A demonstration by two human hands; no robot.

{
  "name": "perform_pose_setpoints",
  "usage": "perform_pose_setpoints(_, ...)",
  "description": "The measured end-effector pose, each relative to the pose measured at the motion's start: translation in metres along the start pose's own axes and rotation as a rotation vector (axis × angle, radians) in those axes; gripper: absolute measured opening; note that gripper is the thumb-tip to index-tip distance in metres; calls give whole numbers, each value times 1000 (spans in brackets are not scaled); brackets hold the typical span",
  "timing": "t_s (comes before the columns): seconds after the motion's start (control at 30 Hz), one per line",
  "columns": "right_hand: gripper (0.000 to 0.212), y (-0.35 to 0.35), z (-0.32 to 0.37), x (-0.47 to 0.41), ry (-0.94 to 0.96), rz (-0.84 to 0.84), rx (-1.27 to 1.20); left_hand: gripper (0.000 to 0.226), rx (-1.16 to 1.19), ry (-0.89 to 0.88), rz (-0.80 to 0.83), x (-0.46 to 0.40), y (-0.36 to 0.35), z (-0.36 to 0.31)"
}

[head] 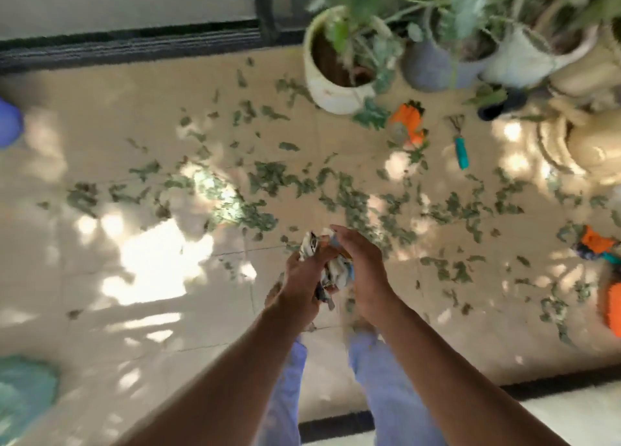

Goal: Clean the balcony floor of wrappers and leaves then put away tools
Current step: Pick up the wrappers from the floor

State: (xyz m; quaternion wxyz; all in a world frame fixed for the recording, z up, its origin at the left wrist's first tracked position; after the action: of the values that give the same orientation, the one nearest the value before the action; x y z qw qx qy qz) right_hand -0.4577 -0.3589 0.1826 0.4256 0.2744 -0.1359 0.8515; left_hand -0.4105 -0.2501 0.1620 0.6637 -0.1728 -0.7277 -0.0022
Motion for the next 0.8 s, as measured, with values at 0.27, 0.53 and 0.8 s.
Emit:
perform_pose_setpoints(0.27,19,-145,-13,-34,1,183,83,44,384,-54,20,-5,101,-74)
perform_pose_setpoints(0.53,35,-246,3,-69,-112,462,81,71,748,-22,141,-9,153,-147)
perform_pose_setpoints(0.8,31,-378,74,-90,-134,680,16,45,882,-97,58,14,207,-244)
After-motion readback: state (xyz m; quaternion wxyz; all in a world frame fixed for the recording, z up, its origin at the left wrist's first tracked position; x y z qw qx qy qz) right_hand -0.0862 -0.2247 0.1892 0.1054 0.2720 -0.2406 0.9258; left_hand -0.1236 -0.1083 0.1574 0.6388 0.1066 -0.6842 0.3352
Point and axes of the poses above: each hand's wrist, its own x-axis away from the middle knuckle, its own y-axis out of the back of the hand, z = x × y, the point moved 10 cm from there along -x, towards the middle knuckle, and after that the axes turned 14 degrees about y, right-handed, at the moved point
